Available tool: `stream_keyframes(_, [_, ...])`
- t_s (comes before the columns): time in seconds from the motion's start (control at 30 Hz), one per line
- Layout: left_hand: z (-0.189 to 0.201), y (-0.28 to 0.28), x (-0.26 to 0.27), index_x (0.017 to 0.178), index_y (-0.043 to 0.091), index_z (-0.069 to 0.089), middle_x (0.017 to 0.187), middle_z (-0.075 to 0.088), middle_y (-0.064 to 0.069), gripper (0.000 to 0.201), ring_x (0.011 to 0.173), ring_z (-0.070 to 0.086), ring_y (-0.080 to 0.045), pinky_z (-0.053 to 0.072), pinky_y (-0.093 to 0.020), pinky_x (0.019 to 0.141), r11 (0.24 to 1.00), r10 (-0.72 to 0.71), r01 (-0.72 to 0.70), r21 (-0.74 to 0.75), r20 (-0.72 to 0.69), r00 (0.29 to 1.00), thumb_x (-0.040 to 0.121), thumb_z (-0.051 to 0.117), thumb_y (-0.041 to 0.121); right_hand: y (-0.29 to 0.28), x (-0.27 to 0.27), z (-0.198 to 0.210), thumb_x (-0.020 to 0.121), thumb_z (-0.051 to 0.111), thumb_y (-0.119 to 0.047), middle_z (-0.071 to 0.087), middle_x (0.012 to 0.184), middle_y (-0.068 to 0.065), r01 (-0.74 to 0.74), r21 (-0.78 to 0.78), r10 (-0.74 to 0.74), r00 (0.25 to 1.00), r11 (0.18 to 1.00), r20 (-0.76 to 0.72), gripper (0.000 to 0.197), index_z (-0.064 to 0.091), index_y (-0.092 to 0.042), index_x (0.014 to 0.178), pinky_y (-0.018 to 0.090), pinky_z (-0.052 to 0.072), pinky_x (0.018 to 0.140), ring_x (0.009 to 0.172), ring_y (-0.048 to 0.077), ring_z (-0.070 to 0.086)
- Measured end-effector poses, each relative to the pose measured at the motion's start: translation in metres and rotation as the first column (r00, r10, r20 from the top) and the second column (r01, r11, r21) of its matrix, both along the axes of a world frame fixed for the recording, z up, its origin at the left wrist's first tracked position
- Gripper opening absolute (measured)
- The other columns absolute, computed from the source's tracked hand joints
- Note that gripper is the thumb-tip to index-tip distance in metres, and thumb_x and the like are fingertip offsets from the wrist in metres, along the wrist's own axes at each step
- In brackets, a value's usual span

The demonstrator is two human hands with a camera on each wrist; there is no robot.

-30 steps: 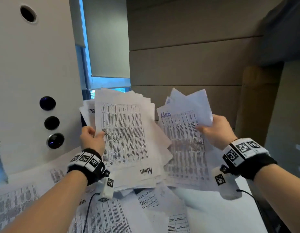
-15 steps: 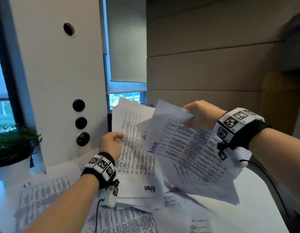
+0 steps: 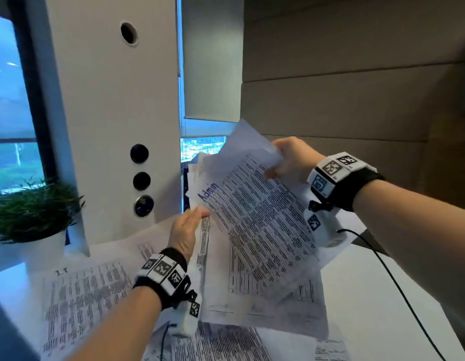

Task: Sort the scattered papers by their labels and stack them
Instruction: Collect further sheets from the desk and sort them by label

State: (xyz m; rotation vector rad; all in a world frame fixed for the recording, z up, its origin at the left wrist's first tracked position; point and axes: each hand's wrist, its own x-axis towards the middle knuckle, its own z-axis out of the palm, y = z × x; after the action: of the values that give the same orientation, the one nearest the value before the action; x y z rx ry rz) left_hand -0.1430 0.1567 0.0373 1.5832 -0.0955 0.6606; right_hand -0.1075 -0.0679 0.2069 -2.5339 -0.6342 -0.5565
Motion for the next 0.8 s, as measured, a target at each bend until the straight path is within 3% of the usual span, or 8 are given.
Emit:
stream_keyframes(0.23, [-0.019, 0.013, 0.018, 0.102, 0.031, 0.066, 0.116, 0.061, 0.009, 0.051, 0.109, 0.061, -0.019, 0.046, -0.044, 0.101, 0.994, 0.105, -0.101, 0.029, -0.174, 0.979, 0.057, 0.089, 0.035, 0.006, 0.002, -0.005, 0.073, 0.078, -0.002, 0.071, 0.073, -0.007, -0.188, 0.307, 0.204, 0.979, 0.933, -0.02, 0.017, 0.073, -0.015, 0.083, 0.014, 0.047, 0.055, 0.059, -0.005, 0.062])
stream_keyframes(0.33, [-0.018, 0.011, 0.018, 0.131, 0.01, 0.053, 0.124, 0.05, 0.008, 0.078, 0.115, 0.048, -0.012, 0.037, -0.037, 0.107, 0.995, 0.102, -0.104, -0.007, -0.165, 0.981, 0.062, 0.086, 0.029, -0.004, 0.001, 0.0, 0.073, 0.079, -0.001, 0.07, 0.076, -0.004, -0.256, 0.369, 0.293, 0.955, 0.894, -0.048, 0.019, 0.069, -0.016, 0.078, 0.01, 0.049, 0.059, 0.062, -0.006, 0.065])
stream_keyframes(0.37, [-0.018, 0.01, 0.019, 0.131, 0.008, 0.054, 0.126, 0.051, 0.007, 0.076, 0.116, 0.048, -0.013, 0.037, -0.039, 0.108, 0.995, 0.085, -0.091, -0.033, -0.155, 0.984, 0.064, 0.085, 0.028, -0.008, 0.004, 0.0, 0.075, 0.077, 0.002, 0.07, 0.076, -0.003, -0.266, 0.401, 0.317, 0.946, 0.877, -0.064, 0.017, 0.068, -0.012, 0.08, 0.008, 0.049, 0.058, 0.062, -0.006, 0.065])
stream_keyframes(0.43, [-0.016, 0.005, 0.021, 0.105, 0.016, 0.072, 0.121, 0.064, 0.002, 0.039, 0.111, 0.06, -0.019, 0.042, -0.047, 0.105, 0.996, 0.042, -0.053, -0.076, -0.13, 0.991, 0.069, 0.083, 0.027, -0.011, 0.013, -0.004, 0.078, 0.073, 0.004, 0.07, 0.072, -0.003, -0.27, 0.437, 0.333, 0.94, 0.858, -0.071, 0.012, 0.068, -0.007, 0.08, 0.01, 0.049, 0.059, 0.061, -0.003, 0.065])
stream_keyframes(0.5, [-0.016, 0.0, 0.028, 0.083, 0.015, 0.074, 0.095, 0.075, -0.002, 0.008, 0.097, 0.068, -0.023, 0.049, -0.048, 0.096, 0.993, 0.091, -0.099, -0.058, -0.127, 0.988, 0.076, 0.078, 0.017, -0.012, 0.028, -0.013, 0.079, 0.077, -0.012, 0.071, 0.071, -0.001, -0.169, 0.381, 0.181, 0.983, 0.909, 0.004, 0.008, 0.071, -0.016, 0.074, 0.023, 0.049, 0.064, 0.067, 0.006, 0.064])
stream_keyframes(0.6, [-0.021, -0.004, 0.039, 0.095, 0.008, 0.074, 0.099, 0.073, -0.003, 0.016, 0.099, 0.067, -0.021, 0.05, -0.044, 0.097, 0.983, 0.175, -0.18, -0.026, -0.132, 0.976, 0.079, 0.075, 0.011, -0.017, 0.037, -0.022, 0.082, 0.073, -0.033, 0.067, 0.093, -0.002, 0.072, 0.357, -0.121, 0.986, 0.931, 0.117, 0.015, 0.071, -0.018, 0.083, 0.029, 0.046, 0.076, 0.083, 0.017, 0.059])
stream_keyframes(0.7, [-0.028, -0.002, 0.046, 0.11, 0.003, 0.068, 0.114, 0.069, -0.007, 0.032, 0.109, 0.064, -0.024, 0.048, -0.046, 0.099, 0.974, 0.22, -0.226, -0.022, -0.165, 0.962, 0.08, 0.074, 0.014, -0.018, 0.038, -0.028, 0.085, 0.07, -0.036, 0.058, 0.103, -0.01, 0.066, 0.325, -0.135, 0.971, 0.943, 0.196, 0.013, 0.065, -0.026, 0.078, 0.03, 0.044, 0.085, 0.093, 0.015, 0.054])
stream_keyframes(0.8, [-0.035, -0.002, 0.047, 0.104, 0.008, 0.071, 0.109, 0.07, -0.003, 0.022, 0.103, 0.065, -0.021, 0.049, -0.042, 0.098, 0.971, 0.223, -0.236, -0.034, -0.223, 0.949, 0.082, 0.071, 0.011, -0.022, 0.045, -0.037, 0.086, 0.068, -0.036, 0.062, 0.096, -0.011, 0.064, 0.359, -0.131, 0.977, 0.931, 0.167, 0.014, 0.073, -0.023, 0.09, 0.028, 0.045, 0.079, 0.088, 0.014, 0.058])
